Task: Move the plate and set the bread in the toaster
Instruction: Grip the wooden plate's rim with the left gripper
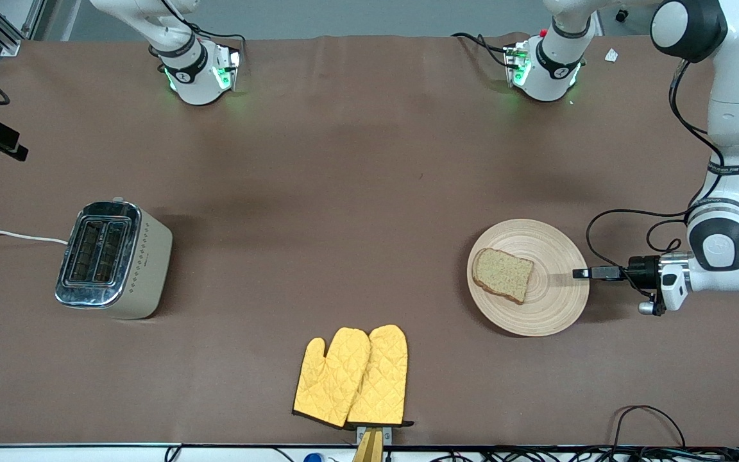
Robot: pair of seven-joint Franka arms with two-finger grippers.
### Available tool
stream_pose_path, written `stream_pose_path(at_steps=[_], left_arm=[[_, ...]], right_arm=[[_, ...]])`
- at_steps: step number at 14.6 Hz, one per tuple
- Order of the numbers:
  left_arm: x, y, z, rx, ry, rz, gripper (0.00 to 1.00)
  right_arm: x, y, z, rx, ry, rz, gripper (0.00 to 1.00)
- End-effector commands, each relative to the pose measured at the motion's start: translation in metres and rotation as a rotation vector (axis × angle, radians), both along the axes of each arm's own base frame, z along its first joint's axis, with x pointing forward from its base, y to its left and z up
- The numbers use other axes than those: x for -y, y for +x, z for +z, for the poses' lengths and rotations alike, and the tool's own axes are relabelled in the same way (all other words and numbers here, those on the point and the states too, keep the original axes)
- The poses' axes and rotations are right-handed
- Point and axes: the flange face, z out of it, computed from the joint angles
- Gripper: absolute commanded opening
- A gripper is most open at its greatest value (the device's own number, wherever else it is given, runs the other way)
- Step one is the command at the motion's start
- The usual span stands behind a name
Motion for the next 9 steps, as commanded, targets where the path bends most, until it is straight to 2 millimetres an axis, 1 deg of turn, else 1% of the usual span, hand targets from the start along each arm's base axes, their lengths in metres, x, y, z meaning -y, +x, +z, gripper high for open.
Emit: stream_pose_path(at_steps=[1,2,3,5,6,7,8,9], left_arm=[[-0.0024,0.0021,-0.0078,0.069,-0.020,-0.048,0.49],[-0.0013,0.0017,-0.0084,0.096,-0.024,-0.076,0.38],[0.0007,0.0020,-0.0084,0.107,-0.026,-0.088,0.30],[0.0008,0.0014,-0.0104,0.105,-0.028,-0.089,0.24],[0.0010,0.0012,-0.0113,0.106,-0.029,-0.090,0.17],[0.0003,0.0004,-0.0124,0.107,-0.032,-0.095,0.05],[0.0018,0.0002,-0.0123,0.136,-0.041,-0.125,0.02],[0.0027,0.0010,-0.0107,0.180,-0.051,-0.161,0.00]], right_arm=[[-0.0003,0.0001,0.0026,0.000,0.008,-0.014,1.00],[-0.0003,0.0001,0.0026,0.000,0.008,-0.014,1.00],[-0.0003,0.0001,0.0026,0.000,0.008,-0.014,1.00],[-0.0003,0.0001,0.0026,0.000,0.008,-0.014,1.00],[-0.0003,0.0001,0.0026,0.000,0.008,-0.014,1.00],[-0.0003,0.0001,0.0026,0.000,0.008,-0.014,1.00],[-0.0003,0.0001,0.0026,0.000,0.008,-0.014,1.00],[-0.0003,0.0001,0.0026,0.000,0.008,-0.014,1.00]])
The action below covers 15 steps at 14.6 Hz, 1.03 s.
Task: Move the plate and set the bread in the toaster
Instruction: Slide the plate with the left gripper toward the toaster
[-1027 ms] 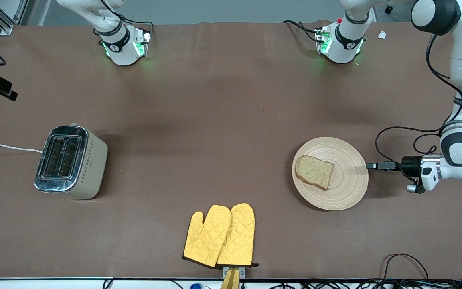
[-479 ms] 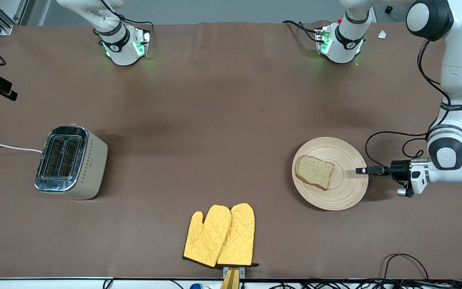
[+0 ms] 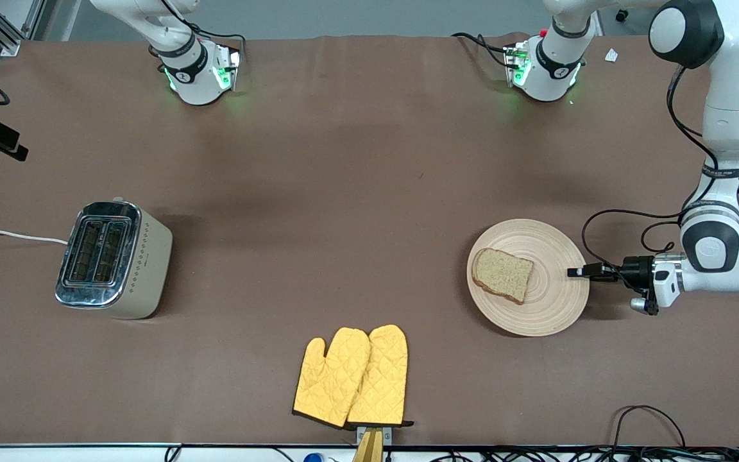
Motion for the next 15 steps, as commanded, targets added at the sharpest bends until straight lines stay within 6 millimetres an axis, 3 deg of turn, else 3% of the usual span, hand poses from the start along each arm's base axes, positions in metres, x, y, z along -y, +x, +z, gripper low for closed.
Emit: stream_pose_path(at_steps=[1,5,8,9,11,15], left_arm=[[0.005,0.005,0.004,0.071,-0.027,-0.058,0.00],[0.067,0.025,0.043,-0.022,-0.129,-0.078,0.00],[0.142,0.035,0.065,-0.090,-0.197,-0.085,0.00],[0.178,0.035,0.068,-0.103,-0.222,-0.094,0.00],[0.230,0.036,0.070,-0.101,-0.266,-0.076,0.00],[0.323,0.029,0.053,-0.090,-0.302,-0.009,0.00]], right_arm=[[0.000,0.000,0.003,0.000,0.008,-0.014,1.00],[0.000,0.000,0.003,-0.002,0.008,-0.012,1.00],[-0.001,0.000,0.003,-0.002,0.008,-0.014,1.00],[0.000,0.000,0.003,-0.002,0.008,-0.011,1.00],[0.000,0.000,0.003,-0.002,0.008,-0.010,1.00],[0.001,0.000,0.003,0.000,0.008,-0.010,1.00]])
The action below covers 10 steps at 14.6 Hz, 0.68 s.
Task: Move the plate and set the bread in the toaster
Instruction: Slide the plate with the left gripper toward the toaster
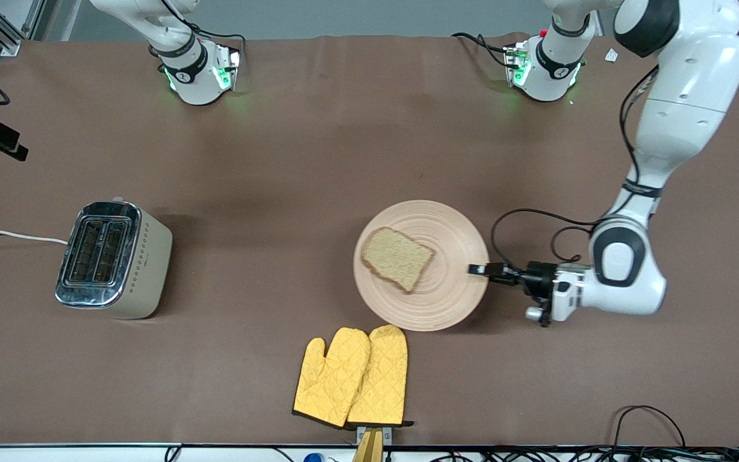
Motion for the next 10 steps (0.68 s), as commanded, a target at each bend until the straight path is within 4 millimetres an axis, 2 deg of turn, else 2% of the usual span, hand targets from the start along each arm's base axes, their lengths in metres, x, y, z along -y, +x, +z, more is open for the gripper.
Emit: stream_pose_path(at_steps=[1,5,7,10], left_arm=[[0.055,0.000,-0.003,0.008,-0.033,0.073,0.00],[0.153,-0.020,-0.023,0.036,-0.014,0.164,0.00],[0.195,-0.031,-0.034,0.063,0.011,0.197,0.00],[0.242,-0.052,-0.049,0.059,0.026,0.251,0.00]], right_arm=[[0.001,0.000,0.003,-0.002,0.007,-0.011,1.00],[0.003,0.000,0.003,0.000,0.008,-0.012,1.00],[0.003,0.000,0.003,-0.002,0.007,-0.014,1.00],[0.004,0.000,0.002,-0.003,0.008,-0.014,1.00]])
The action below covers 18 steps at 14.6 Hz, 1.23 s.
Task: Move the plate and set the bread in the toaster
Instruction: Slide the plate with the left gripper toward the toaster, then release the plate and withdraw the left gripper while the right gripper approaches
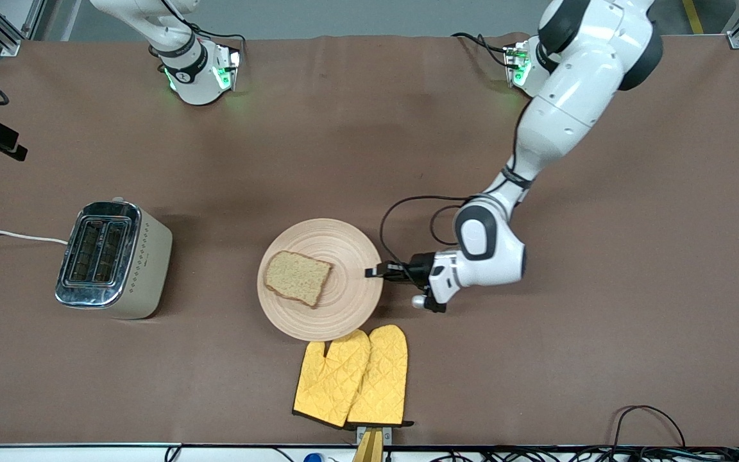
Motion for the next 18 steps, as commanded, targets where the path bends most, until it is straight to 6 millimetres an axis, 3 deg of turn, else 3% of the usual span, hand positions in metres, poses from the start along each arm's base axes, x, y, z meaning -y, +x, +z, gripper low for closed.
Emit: stream_pose_path(at_steps=[1,3,10,13,15,16,17,18], left_arm=[[0.034,-0.004,-0.007,-0.019,-0.043,0.068,0.00],[0.056,-0.021,-0.011,-0.070,-0.080,0.101,0.00],[0.068,-0.036,-0.025,-0.084,-0.065,0.093,0.02],[0.066,-0.034,-0.026,-0.080,-0.059,0.094,0.14],[0.065,-0.033,-0.023,-0.070,-0.055,0.091,0.39],[0.058,-0.026,-0.022,-0.056,-0.042,0.098,0.63],[0.052,-0.021,-0.018,-0.043,-0.033,0.101,1.00],[0.047,-0.015,-0.011,-0.016,-0.022,0.088,1.00]], right_arm=[[0.002,0.000,0.002,-0.003,0.008,-0.011,1.00],[0.001,0.000,0.002,-0.003,0.008,-0.011,1.00],[-0.004,0.001,0.002,-0.003,0.008,-0.011,1.00],[-0.004,0.000,0.003,-0.001,0.008,-0.012,1.00],[-0.004,0.001,0.002,-0.003,0.008,-0.014,1.00],[-0.003,0.001,0.002,-0.001,0.008,-0.012,1.00],[-0.003,0.001,0.002,-0.001,0.007,-0.014,1.00],[-0.003,0.001,0.002,-0.001,0.007,-0.014,1.00]])
